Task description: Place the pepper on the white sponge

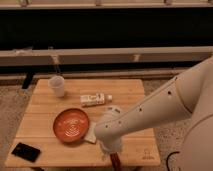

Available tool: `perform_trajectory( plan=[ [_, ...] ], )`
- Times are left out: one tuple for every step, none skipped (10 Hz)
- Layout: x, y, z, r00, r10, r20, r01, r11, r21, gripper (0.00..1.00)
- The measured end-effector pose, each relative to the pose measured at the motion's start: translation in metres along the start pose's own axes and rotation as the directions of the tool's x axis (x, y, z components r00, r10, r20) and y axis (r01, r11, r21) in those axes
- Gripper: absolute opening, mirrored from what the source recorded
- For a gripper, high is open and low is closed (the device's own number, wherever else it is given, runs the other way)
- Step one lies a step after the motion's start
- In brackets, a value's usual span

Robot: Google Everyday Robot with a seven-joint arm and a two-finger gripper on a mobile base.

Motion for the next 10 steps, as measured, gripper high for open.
perform_trajectory(
  plan=[
    [0.001, 0.000, 0.002, 1.000, 0.004, -0.001, -0.004, 1.000, 0.006, 0.80],
    [0.002, 0.000, 0.005, 1.000, 0.010, -0.006, -0.010, 1.000, 0.012, 0.80],
    [0.002, -0.003, 0.011, 1.000, 0.023, -0.017, -0.023, 1.000, 0.014, 0.80],
    [0.001, -0.004, 0.015, 0.999, 0.027, -0.026, -0.027, 1.000, 0.012, 0.80],
    [0.001, -0.004, 0.019, 0.999, 0.030, -0.036, -0.030, 1.000, 0.009, 0.80],
    [0.001, -0.005, 0.022, 0.998, 0.035, -0.045, -0.035, 0.999, 0.001, 0.80],
    [0.000, -0.006, 0.026, 0.998, 0.039, -0.057, -0.040, 0.999, -0.006, 0.80],
    [0.000, -0.007, 0.030, 0.997, 0.042, -0.066, -0.042, 0.999, -0.011, 0.80],
    [-0.001, -0.008, 0.033, 0.996, 0.044, -0.074, -0.045, 0.999, -0.016, 0.80],
    [-0.002, -0.009, 0.038, 0.995, 0.045, -0.085, -0.046, 0.999, -0.018, 0.80]
  ],
)
